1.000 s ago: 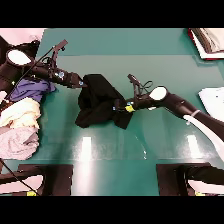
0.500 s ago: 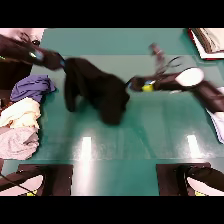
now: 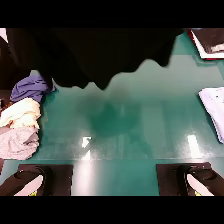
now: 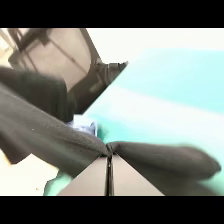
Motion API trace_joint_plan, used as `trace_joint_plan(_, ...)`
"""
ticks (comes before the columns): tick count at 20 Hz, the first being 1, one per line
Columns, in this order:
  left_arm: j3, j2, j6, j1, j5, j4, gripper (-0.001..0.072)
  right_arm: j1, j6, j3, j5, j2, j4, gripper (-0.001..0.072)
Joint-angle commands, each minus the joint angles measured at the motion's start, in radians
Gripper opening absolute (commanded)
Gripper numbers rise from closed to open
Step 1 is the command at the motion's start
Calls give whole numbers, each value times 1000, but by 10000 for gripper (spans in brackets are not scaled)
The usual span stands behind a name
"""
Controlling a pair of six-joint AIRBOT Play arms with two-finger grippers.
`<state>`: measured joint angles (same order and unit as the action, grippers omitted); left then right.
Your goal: Fold the shirts.
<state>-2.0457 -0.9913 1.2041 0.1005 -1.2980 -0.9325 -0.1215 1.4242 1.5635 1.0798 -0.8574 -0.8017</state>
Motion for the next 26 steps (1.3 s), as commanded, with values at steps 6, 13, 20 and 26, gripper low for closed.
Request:
trace_joint_plan(6,134,-37,1,0,-116,23,22,28,176,142,450,-141,-168,18)
trace_joint_plan(13,637,-282,-11,0,-123,23,24,28,117,58,530,-479,-170,19)
trace_joint_plan(20,642,-433,30,-91,129,-7,551,110,92,-49,291,-640,-159,36)
trace_joint_plan(26,635,-438,30,-312,91,16,551,284,92,-49,282,-551,-159,654)
